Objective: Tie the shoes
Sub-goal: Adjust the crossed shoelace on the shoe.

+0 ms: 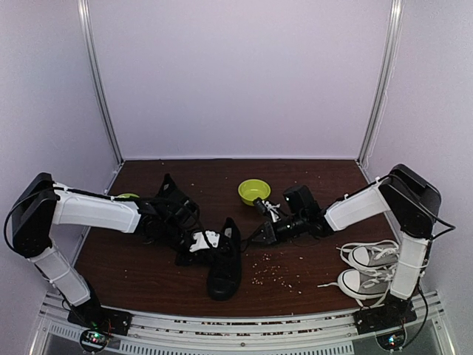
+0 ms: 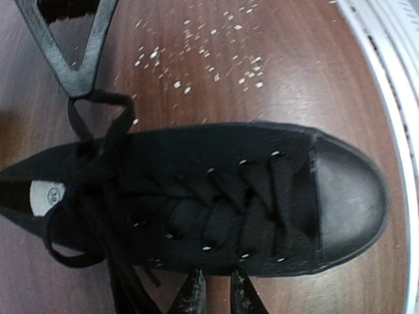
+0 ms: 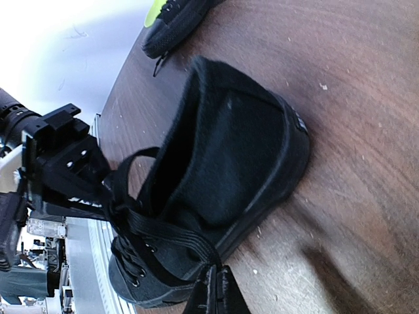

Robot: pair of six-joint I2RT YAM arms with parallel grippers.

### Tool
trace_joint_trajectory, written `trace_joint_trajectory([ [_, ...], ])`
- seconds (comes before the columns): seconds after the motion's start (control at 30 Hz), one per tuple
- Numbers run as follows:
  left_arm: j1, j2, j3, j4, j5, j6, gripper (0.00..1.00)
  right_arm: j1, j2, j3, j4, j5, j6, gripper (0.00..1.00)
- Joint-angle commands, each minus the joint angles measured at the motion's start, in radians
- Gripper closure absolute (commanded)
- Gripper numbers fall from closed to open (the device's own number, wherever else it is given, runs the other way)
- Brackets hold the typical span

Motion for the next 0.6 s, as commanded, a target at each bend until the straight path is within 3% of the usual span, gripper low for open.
trace_joint_trajectory([
  [0.0, 0.006, -0.006, 0.014, 0.078, -0.115, -0.047, 0.82, 0.006, -0.009, 0.037, -0.001, -0.015, 0.001, 1.0],
  [0.37, 0.01, 0.03, 0.054, 0.136, -0.126, -0.111, 0.6, 0.006, -0.013, 0.038, 0.002, -0.02, 0.001, 1.0],
  [0.5, 0.01, 0.036, 0.056, 0.17, -0.061, -0.145, 0.6, 0.006, -0.016, 0.037, 0.002, -0.018, -0.001, 1.0],
  [0.57, 0.008, 0.044, 0.057, 0.178, -0.057, -0.156, 0.71, 0.006, -0.015, 0.038, 0.002, -0.018, 0.001, 1.0],
])
